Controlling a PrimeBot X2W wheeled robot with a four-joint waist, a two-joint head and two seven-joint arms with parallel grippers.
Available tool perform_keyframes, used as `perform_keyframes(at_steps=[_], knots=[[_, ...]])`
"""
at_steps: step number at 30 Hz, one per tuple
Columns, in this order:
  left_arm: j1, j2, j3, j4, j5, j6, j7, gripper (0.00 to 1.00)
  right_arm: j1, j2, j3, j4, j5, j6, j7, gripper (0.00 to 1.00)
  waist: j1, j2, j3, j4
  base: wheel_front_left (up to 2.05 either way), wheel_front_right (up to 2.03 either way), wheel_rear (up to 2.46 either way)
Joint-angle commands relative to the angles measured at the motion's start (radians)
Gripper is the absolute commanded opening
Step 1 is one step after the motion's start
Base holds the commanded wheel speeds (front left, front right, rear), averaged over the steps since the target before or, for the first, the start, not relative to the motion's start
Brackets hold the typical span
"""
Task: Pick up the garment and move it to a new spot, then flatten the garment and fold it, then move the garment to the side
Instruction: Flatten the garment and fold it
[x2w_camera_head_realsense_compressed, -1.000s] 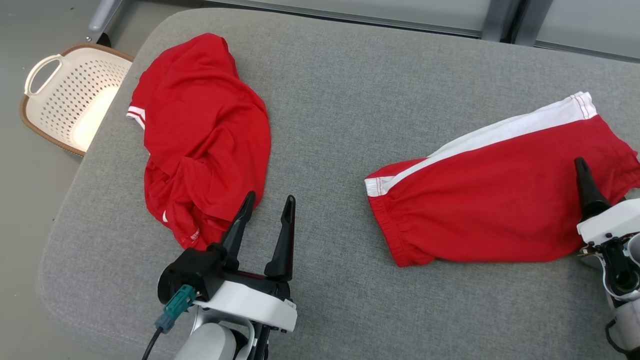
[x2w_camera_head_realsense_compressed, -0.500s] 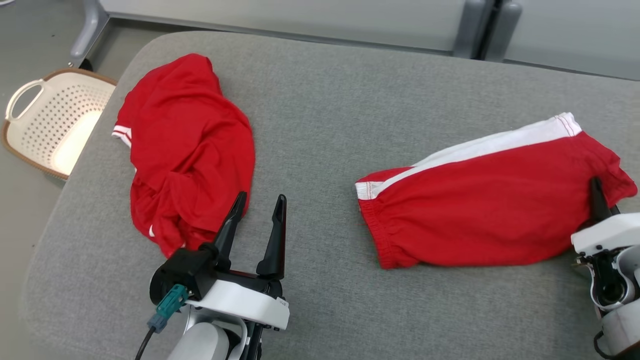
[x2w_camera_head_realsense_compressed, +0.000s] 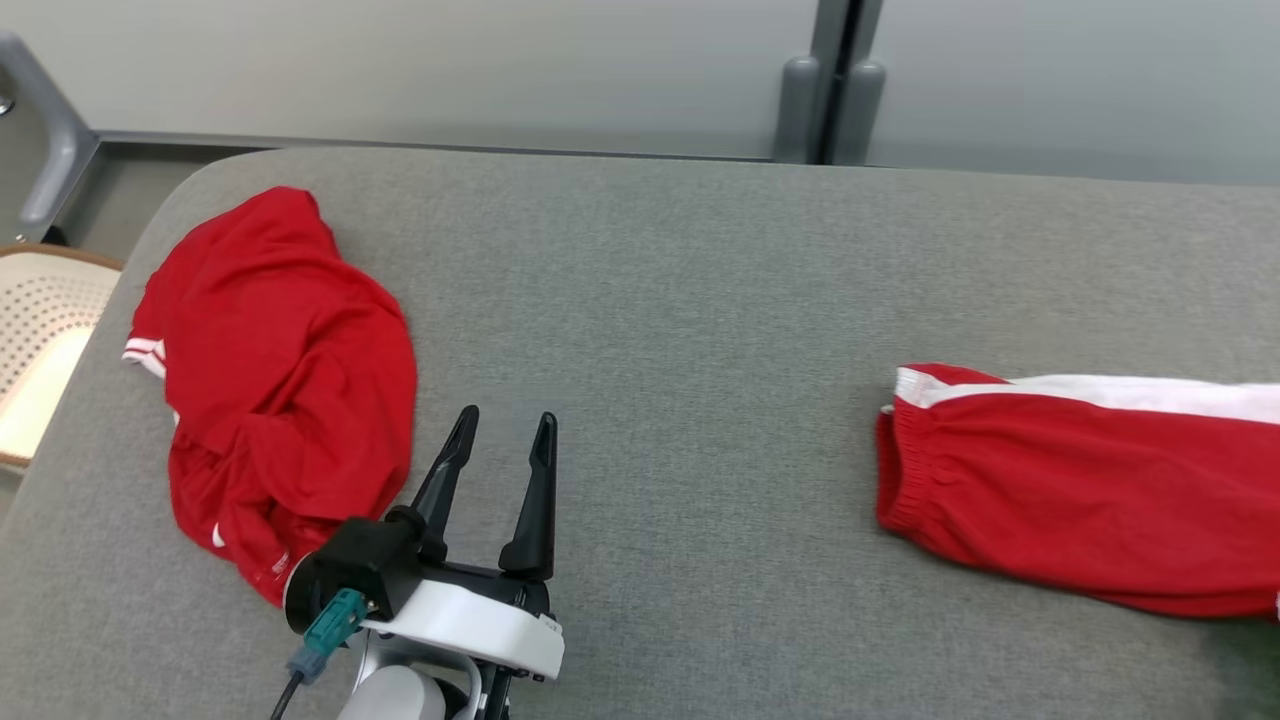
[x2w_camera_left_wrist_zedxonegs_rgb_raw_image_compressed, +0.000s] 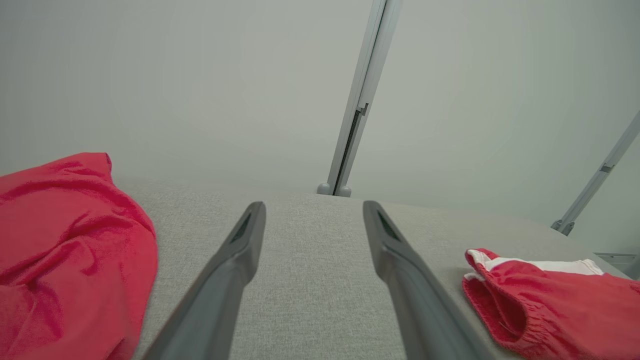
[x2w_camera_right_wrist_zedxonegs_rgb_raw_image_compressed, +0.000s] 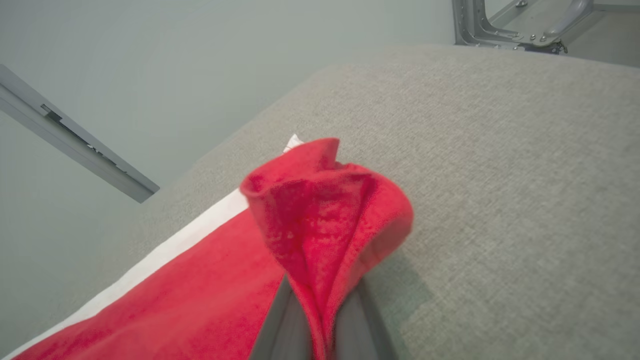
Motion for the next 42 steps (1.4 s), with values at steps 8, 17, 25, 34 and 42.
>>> perform_keyframes(at_steps=[8, 17, 25, 34, 42], knots=[[0.014, 0.004, -0.014, 0.002, 0.037, -0.020, -0.002, 1.00, 0.021, 0.107, -0.085, -0.159, -0.170, -0.001, -0.007, 0.00, 0.0000, -0.0001, -0.027, -0.036, 0.00, 0.00, 0.00], [0.029, 0.004, -0.003, 0.005, 0.029, -0.021, -0.002, 1.00, 0.083, 0.177, 0.115, -0.407, -0.191, -0.001, -0.007, 0.00, 0.0000, -0.0001, -0.062, -0.014, 0.00, 0.00, 0.00], [0.057, 0.004, 0.002, 0.010, 0.022, -0.021, -0.002, 1.00, 0.169, 0.158, 0.337, -0.505, -0.189, -0.001, -0.007, 0.00, 0.0000, -0.0001, -0.084, 0.026, 0.00, 0.00, 0.00], [0.052, 0.004, 0.004, 0.013, 0.014, -0.010, -0.002, 1.00, 0.190, 0.137, 0.470, -0.485, -0.184, -0.001, -0.007, 1.00, 0.0000, -0.0001, -0.082, 0.069, 0.00, 0.00, 0.00], [0.065, 0.004, 0.012, 0.018, 0.012, -0.009, -0.002, 1.00, 0.205, 0.115, 0.621, -0.458, -0.141, -0.001, -0.006, 1.00, 0.0000, -0.0001, -0.080, 0.087, 0.00, 0.00, 0.00]])
